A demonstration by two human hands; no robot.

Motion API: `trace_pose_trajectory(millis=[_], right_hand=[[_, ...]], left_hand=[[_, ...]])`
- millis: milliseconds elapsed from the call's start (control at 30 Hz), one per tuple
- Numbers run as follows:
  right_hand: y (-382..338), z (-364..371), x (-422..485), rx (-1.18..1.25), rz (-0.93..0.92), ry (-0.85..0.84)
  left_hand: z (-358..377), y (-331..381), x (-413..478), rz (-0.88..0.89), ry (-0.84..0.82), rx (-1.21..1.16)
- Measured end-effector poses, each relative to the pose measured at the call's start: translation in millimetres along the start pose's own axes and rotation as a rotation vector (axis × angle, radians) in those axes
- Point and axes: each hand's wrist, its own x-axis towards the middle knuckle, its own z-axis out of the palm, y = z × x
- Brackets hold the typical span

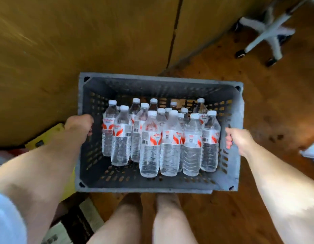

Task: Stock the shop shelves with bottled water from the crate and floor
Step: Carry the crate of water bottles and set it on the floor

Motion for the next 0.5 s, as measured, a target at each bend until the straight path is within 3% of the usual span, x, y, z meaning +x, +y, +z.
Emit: trace_pose_trajectory(millis=[267, 500], right_hand=[[117, -99, -87, 0.297, 0.217, 0.206], [244, -168, -146, 0.556, 0.401, 0.326]], left_hand=[[66, 61, -93, 0.287, -0.172, 0.278], [168, 76, -208, 0.544, -0.199, 0.535]])
